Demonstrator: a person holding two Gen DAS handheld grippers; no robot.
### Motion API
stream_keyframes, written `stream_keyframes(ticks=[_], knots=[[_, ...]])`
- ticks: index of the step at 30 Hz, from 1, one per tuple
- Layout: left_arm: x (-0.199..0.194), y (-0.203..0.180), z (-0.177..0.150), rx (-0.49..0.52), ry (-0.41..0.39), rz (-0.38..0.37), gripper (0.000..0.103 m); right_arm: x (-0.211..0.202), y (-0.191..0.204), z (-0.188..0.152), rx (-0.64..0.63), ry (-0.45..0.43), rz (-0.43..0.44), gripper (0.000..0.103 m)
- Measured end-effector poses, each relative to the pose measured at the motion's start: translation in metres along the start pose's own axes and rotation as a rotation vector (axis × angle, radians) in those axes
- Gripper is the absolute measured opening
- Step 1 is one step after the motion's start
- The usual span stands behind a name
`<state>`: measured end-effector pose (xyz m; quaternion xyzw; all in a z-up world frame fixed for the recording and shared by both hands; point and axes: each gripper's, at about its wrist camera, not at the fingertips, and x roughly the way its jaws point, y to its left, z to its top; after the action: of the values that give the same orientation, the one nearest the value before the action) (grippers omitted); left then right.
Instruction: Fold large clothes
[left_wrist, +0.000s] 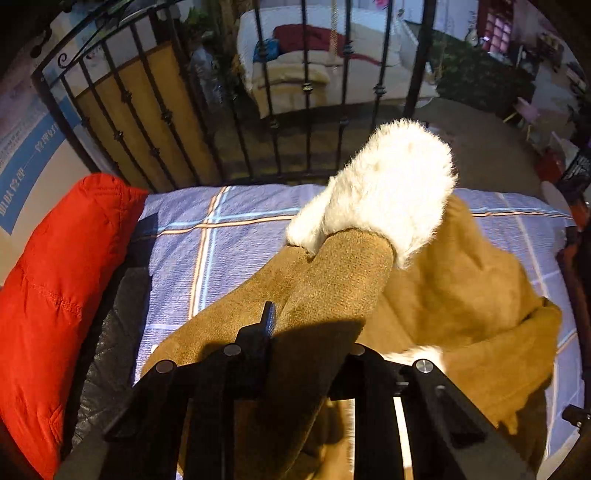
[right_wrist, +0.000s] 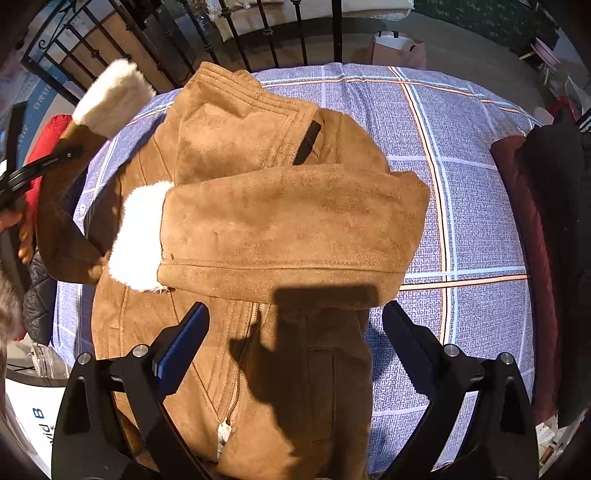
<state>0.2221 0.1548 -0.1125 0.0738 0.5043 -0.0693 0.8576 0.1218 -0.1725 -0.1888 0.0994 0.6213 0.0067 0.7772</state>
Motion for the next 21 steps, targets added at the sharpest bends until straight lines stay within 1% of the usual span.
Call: stream_keyframes(ticks=[2, 3, 5, 7, 11, 12, 14, 16, 18, 21], knots=[[-0.020, -0.031, -0.006, 0.064, -0.033, -0.027, 0.020, -0.001, -0.001, 0.003, -0.017, -0.005, -0.004, 0.093], [-0.026, -0.047, -0.010, 0.094, -0.039, -0.032, 0.020, -0.002, -0.003, 0.004, -0.021, -0.008, -0.009, 0.093], [-0.028, -0.079, -0.023, 0.152, -0.038, -0.066, 0.020, -0.005, -0.007, 0.005, -0.019, -0.017, -0.017, 0.093], [-0.024, -0.113, -0.037, 0.200, -0.016, -0.107, 0.020, -0.006, -0.014, 0.005, -0.012, -0.016, -0.024, 0.093], [-0.004, -0.173, -0.069, 0.290, 0.054, -0.161, 0.020, -0.005, -0.033, 0.002, 0.026, -0.004, -0.046, 0.093], [0.004, -0.187, -0.078, 0.311, 0.081, -0.160, 0.020, -0.005, -0.039, 0.001, 0.038, -0.004, -0.053, 0.093], [0.019, -0.206, -0.092, 0.348, 0.105, -0.110, 0.022, -0.003, -0.047, -0.002, 0.056, 0.006, -0.067, 0.093], [0.033, -0.219, -0.100, 0.394, 0.131, -0.078, 0.032, -0.001, -0.055, -0.006, 0.078, 0.016, -0.075, 0.093], [0.039, -0.226, -0.104, 0.414, 0.165, -0.131, 0.071, 0.000, -0.060, -0.008, 0.093, 0.022, -0.074, 0.093], [0.030, -0.228, -0.104, 0.383, 0.168, -0.194, 0.083, 0.000, -0.061, -0.009, 0.098, 0.022, -0.073, 0.093]])
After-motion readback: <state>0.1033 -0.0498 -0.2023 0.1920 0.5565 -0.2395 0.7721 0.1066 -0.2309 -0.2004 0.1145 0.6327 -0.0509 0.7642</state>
